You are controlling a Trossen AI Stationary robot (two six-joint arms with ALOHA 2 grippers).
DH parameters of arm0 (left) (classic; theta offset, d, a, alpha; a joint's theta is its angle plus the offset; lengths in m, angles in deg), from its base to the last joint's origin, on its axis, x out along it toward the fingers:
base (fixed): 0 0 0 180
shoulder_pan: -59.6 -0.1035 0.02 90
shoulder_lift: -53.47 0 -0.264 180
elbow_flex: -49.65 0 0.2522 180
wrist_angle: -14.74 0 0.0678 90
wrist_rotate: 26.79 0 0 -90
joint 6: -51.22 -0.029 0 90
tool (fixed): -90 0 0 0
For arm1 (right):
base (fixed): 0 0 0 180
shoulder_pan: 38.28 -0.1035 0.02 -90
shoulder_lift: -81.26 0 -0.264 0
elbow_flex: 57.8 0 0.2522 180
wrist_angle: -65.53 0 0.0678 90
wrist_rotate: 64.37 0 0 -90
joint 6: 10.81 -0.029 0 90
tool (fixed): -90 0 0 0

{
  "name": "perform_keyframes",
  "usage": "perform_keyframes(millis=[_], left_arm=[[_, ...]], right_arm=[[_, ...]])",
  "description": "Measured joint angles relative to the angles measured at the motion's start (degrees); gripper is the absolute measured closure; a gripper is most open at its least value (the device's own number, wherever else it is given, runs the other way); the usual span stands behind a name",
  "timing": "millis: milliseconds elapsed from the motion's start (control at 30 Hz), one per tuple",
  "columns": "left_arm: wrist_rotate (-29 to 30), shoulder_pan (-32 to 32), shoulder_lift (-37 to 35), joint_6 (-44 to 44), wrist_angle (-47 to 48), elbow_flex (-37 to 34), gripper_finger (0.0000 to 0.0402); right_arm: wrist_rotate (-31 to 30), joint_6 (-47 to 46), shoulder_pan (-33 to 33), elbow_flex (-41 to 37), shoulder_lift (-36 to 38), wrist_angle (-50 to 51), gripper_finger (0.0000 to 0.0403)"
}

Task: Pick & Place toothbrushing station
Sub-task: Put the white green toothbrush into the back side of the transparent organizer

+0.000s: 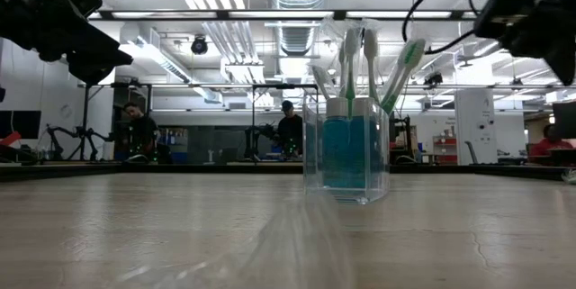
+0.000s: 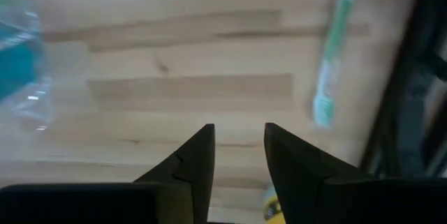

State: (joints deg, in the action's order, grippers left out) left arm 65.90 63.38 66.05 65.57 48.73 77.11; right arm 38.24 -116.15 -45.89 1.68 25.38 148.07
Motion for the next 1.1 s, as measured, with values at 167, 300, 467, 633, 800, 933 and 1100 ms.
perform_keyframes(millis=[167,300,467,633,800,933,1100], left_arm=[[0.0,0.0,0.0,0.0,0.0,0.0,0.0252],[0.0,0.0,0.0,0.0,0.0,0.0,0.0252],[0.1,0.0,0.0,0.0,0.0,0.0,0.0252],[0.3,0.0,0.0,0.0,0.0,0.0,0.0252],[0.3,0.0,0.0,0.0,0.0,0.0,0.0252],[0.2,0.0,0.0,0.0,0.0,0.0,0.0252],[0.2,0.0,0.0,0.0,0.0,0.0,0.0252]], right_arm=[[1.5,-7.6,-6.9,0.0,-0.5,2.3,0.0264],[2.9,-12.4,-11.6,-0.3,-0.7,3.7,0.0262],[3.1,-14.9,-15.7,-0.4,-2.7,3.7,0.0261],[3.1,-13.7,-18.2,-0.5,-6.8,2.1,0.0261],[4.7,-12.7,-20.7,-0.5,-12.3,0.9,0.0261],[9.0,-12.7,-23.3,-0.5,-17.0,0.9,0.0261],[9.7,-12.2,-25.6,-0.5,-21.8,-0.6,0.0265]])
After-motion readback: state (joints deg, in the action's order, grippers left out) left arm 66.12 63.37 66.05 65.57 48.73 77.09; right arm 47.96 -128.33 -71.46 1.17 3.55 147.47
